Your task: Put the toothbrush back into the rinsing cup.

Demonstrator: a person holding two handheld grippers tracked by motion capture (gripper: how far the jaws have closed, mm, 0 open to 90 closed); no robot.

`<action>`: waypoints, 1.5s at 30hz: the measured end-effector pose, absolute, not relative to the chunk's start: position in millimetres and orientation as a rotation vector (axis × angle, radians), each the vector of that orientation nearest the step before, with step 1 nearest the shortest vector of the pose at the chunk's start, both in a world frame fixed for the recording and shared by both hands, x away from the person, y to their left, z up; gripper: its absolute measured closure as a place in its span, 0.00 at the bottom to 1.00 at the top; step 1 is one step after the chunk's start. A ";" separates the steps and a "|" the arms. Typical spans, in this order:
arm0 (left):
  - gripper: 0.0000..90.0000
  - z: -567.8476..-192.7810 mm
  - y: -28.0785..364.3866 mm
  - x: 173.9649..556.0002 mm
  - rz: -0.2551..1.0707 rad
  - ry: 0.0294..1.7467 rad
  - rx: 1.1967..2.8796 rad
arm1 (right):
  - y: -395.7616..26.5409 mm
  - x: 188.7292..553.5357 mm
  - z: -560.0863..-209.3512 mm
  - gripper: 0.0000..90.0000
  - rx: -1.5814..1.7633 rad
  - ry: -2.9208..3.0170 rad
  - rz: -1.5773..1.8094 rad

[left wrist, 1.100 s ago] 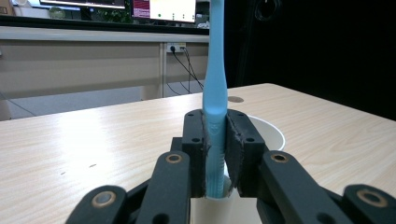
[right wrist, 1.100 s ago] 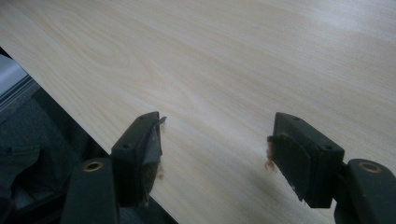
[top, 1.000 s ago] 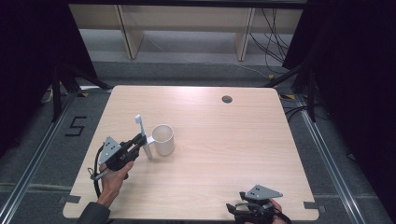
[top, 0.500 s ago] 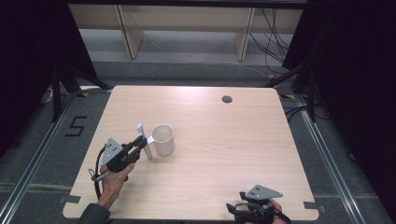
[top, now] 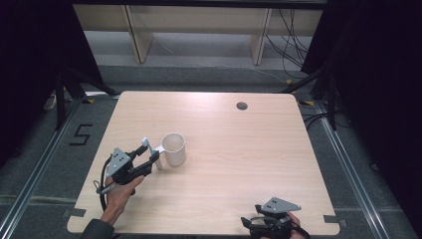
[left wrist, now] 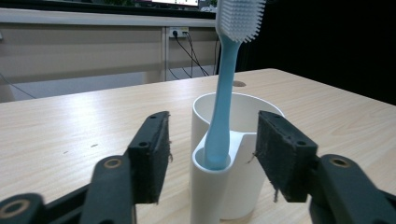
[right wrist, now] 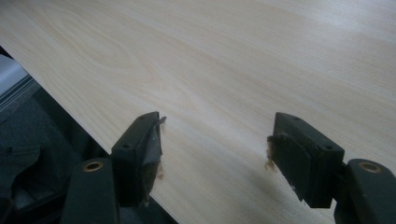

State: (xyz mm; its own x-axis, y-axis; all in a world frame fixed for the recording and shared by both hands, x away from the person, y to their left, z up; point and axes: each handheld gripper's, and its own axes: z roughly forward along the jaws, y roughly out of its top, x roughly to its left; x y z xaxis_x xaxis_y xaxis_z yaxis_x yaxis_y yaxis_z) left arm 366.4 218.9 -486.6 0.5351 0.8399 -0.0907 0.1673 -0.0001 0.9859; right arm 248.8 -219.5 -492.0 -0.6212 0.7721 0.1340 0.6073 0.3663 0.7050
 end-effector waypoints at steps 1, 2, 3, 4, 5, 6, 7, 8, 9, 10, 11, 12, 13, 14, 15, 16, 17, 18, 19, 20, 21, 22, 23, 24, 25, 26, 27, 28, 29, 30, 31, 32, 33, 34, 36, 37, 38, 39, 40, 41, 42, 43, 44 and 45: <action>0.44 -485.3 219.1 366.7 0.655 0.907 1.503 | -219.6 248.9 -491.9 0.38 1.237 2.411 1.096; 0.43 -483.0 219.9 366.3 0.648 0.913 1.511 | -219.8 248.6 -491.7 0.38 1.238 2.404 1.092; 0.41 -481.6 219.9 366.1 0.645 0.916 1.514 | -219.8 248.5 -491.6 0.38 1.238 2.403 1.091; 0.40 -480.6 219.8 365.6 0.647 0.917 1.518 | -219.8 248.6 -491.6 0.38 1.238 2.403 1.092; 0.40 -479.4 219.7 364.7 0.651 0.916 1.525 | -219.8 248.6 -491.6 0.38 1.236 2.404 1.092; 0.39 -478.7 219.2 364.4 0.647 0.908 1.522 | -219.7 248.6 -491.6 0.38 1.237 2.402 1.093; 0.39 -477.1 219.4 363.0 0.644 0.913 1.539 | -219.8 248.6 -491.6 0.38 1.237 2.402 1.093; 0.38 -476.7 218.7 362.8 0.639 0.906 1.532 | -220.1 249.0 -491.9 0.38 1.229 2.402 1.092; 0.37 -475.2 218.7 361.3 0.637 0.912 1.537 | -220.0 249.0 -491.9 0.38 1.231 2.401 1.095; 0.37 -474.4 218.4 360.8 0.627 0.909 1.532 | -220.0 248.8 -491.8 0.38 1.234 2.402 1.094; 0.36 -473.6 218.4 360.0 0.622 0.912 1.534 | -220.0 248.8 -491.7 0.38 1.235 2.401 1.096; 0.36 -473.2 218.0 359.5 0.617 0.915 1.536 | -220.4 249.4 -492.3 0.38 1.217 2.399 1.095; 0.35 -473.2 217.9 359.3 0.613 0.917 1.538 | -220.0 248.9 -491.7 0.38 1.234 2.402 1.096; 0.35 -473.3 217.8 359.2 0.605 0.920 1.542 | -220.0 248.8 -491.7 0.38 1.235 2.402 1.095; 0.34 -473.5 217.7 358.7 0.602 0.924 1.543 | -220.0 248.8 -491.7 0.38 1.235 2.402 1.095; 0.34 -473.4 217.8 358.4 0.601 0.927 1.544 | -220.1 248.8 -491.7 0.38 1.236 2.400 1.096; 0.34 -473.0 218.2 358.0 0.597 0.931 1.547 | -220.1 248.7 -491.5 0.38 1.239 2.400 1.096; 0.33 -472.7 218.4 357.7 0.593 0.935 1.545 | -220.2 248.4 -491.2 0.38 1.244 2.399 1.094; 0.32 -472.4 218.6 357.4 0.579 0.935 1.538 | -220.2 248.6 -491.4 0.38 1.245 2.398 1.094; 0.31 -471.6 219.3 356.4 0.572 0.942 1.547 | -220.3 248.7 -491.4 0.38 1.248 2.398 1.090; 0.30 -471.2 219.6 355.9 0.568 0.943 1.551 | -220.4 248.7 -491.5 0.38 1.247 2.397 1.090; 0.29 -471.0 219.6 355.7 0.564 0.939 1.550 | -220.4 248.7 -491.6 0.38 1.247 2.398 1.091; 0.29 -469.6 220.1 353.9 0.561 0.950 1.561 | -220.4 248.7 -491.5 0.38 1.247 2.398 1.091; 0.28 -469.3 220.2 353.9 0.553 0.943 1.557 | -220.4 248.7 -491.5 0.38 1.247 2.398 1.091; 0.28 -468.2 220.5 352.6 0.552 0.951 1.562 | -220.5 248.5 -491.3 0.38 1.246 2.395 1.089; 0.27 -467.2 220.7 351.4 0.549 0.953 1.565 | -220.3 248.7 -491.4 0.38 1.248 2.397 1.091; 0.27 -466.2 220.7 350.1 0.545 0.957 1.566 | -220.4 248.7 -491.4 0.38 1.247 2.395 1.092; 0.26 -465.4 220.8 349.2 0.539 0.958 1.571 | -220.3 248.6 -491.4 0.38 1.247 2.395 1.093; 0.25 -464.6 220.8 348.2 0.533 0.958 1.573 | -220.3 248.6 -491.4 0.38 1.247 2.395 1.094; 0.24 -464.2 220.6 347.5 0.528 0.957 1.575 | -220.3 248.8 -491.6 0.38 1.246 2.395 1.090; 0.24 -463.8 220.6 347.0 0.525 0.957 1.580 | -220.1 248.8 -491.8 0.38 1.243 2.399 1.094; 0.23 -463.5 220.4 346.5 0.521 0.957 1.583 | -220.1 248.7 -491.8 0.38 1.242 2.399 1.090; 0.22 -463.6 220.3 346.5 0.511 0.952 1.581 | -220.0 248.7 -491.8 0.38 1.242 2.398 1.089; 0.22 -463.5 220.5 346.1 0.503 0.952 1.583 | -220.1 249.1 -492.0 0.38 1.232 2.399 1.094; 0.22 -462.9 221.0 343.8 0.490 0.964 1.596 | -220.0 248.7 -491.8 0.38 1.240 2.399 1.091; 0.22 -462.9 221.2 343.1 0.487 0.965 1.598 | -220.0 248.8 -491.9 0.38 1.242 2.398 1.091; 0.22 -462.9 221.5 341.8 0.479 0.967 1.601 | -220.0 248.8 -492.0 0.38 1.242 2.399 1.091; 0.22 -463.0 221.5 341.0 0.472 0.968 1.599 | -220.1 248.9 -492.0 0.38 1.242 2.399 1.090; 0.22 -463.2 222.0 339.1 0.465 0.970 1.601 | -220.1 248.8 -491.9 0.38 1.243 2.398 1.090; 0.21 -463.5 222.0 337.9 0.457 0.974 1.604 | -220.1 248.7 -491.9 0.38 1.243 2.398 1.089; 0.21 -463.8 222.5 336.3 0.449 0.972 1.619 | -220.0 248.7 -491.9 0.38 1.242 2.398 1.089; 0.21 -464.1 222.7 334.8 0.447 0.967 1.624 | -220.0 248.9 -492.0 0.38 1.236 2.399 1.091; 0.21 -464.7 222.6 334.2 0.442 0.958 1.622 | -219.9 248.8 -492.0 0.38 1.237 2.401 1.091; 0.21 -463.8 223.1 331.5 0.441 0.973 1.637 | -219.9 248.8 -492.1 0.38 1.236 2.401 1.092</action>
State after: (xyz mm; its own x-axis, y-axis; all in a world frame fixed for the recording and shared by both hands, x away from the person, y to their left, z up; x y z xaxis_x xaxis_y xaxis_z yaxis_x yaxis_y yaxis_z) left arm 331.5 223.1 -463.8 0.5898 0.7819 -0.2016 0.3638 -0.0343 0.9309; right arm 248.8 -219.9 -492.1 -0.6187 0.7753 0.1268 0.6053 0.3675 0.7061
